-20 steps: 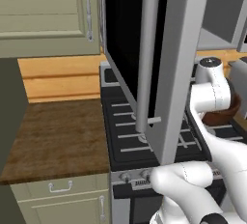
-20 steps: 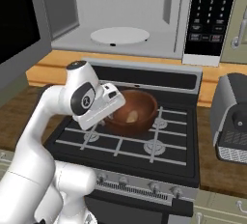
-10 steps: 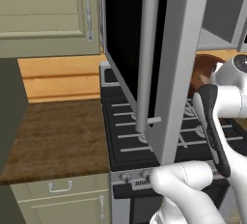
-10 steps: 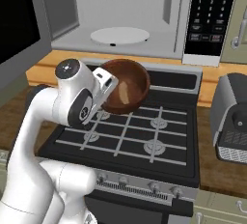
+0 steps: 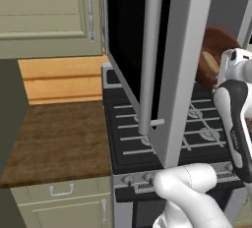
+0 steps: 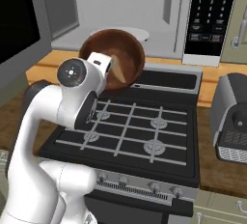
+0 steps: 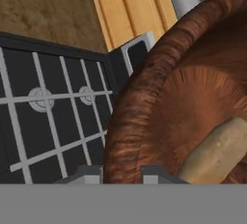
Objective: Pick the sweet potato from the sink and place it in the bowl. Then pick the bowl and place it in the microwave. Then close the microwave door and press the start button.
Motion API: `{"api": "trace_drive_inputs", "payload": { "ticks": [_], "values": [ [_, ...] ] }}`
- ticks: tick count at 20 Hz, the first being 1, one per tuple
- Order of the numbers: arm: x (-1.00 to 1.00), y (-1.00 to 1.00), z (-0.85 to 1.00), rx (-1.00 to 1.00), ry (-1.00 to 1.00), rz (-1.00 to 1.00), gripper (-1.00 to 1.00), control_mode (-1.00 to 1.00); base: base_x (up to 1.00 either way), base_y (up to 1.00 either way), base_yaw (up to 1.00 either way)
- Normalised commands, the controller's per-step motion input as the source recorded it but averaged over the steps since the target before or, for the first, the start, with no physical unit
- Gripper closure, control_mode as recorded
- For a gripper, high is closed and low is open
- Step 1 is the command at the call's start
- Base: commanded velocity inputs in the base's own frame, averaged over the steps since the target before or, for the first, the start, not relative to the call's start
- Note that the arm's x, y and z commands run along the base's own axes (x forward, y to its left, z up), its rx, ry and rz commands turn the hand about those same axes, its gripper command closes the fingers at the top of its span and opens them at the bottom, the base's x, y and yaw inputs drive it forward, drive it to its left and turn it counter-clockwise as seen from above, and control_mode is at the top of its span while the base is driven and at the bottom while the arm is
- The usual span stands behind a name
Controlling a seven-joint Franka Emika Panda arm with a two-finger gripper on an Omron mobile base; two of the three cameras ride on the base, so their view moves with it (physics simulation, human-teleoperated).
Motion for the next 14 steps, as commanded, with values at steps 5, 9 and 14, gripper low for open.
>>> {"api": "trace_drive_inputs", "payload": {
  "ticks": [5,9,14],
  "values": [
    [0.66,0.01,0.62,-0.04,0.05,0.06,1.00,-1.00,0.00,0.00,0.00],
    [0.56,0.00,0.73,-0.02,0.12,0.06,1.00,-1.00,0.00,0.00,0.00],
    [0.51,0.00,0.51,-0.01,0.05,0.08,1.00,-1.00,0.00,0.00,0.00]
  ]
}}
